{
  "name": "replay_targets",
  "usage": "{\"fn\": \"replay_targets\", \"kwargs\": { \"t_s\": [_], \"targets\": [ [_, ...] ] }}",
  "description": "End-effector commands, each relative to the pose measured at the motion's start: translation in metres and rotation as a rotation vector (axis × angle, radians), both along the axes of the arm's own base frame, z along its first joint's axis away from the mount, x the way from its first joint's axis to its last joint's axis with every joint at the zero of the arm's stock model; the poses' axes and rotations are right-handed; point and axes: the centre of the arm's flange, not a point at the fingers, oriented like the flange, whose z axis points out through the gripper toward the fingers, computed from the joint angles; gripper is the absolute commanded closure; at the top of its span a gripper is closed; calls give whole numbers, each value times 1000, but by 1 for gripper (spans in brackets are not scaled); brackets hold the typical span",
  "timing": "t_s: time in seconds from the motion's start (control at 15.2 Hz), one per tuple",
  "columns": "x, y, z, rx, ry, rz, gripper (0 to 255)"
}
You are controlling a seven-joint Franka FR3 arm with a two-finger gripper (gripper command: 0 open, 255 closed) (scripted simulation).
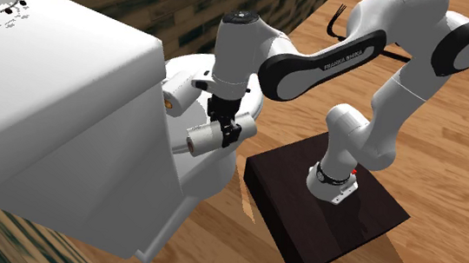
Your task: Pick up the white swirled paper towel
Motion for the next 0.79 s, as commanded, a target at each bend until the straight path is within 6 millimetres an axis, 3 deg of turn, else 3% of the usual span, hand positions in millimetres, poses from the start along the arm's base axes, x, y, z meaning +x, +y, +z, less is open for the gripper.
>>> {"fn": "replay_targets", "kwargs": {
  "t_s": [0.0, 0.73],
  "targets": [
    [0, 0, 4, 0, 3, 0, 255],
    [0, 0, 62, 0, 3, 0, 255]
  ]
}}
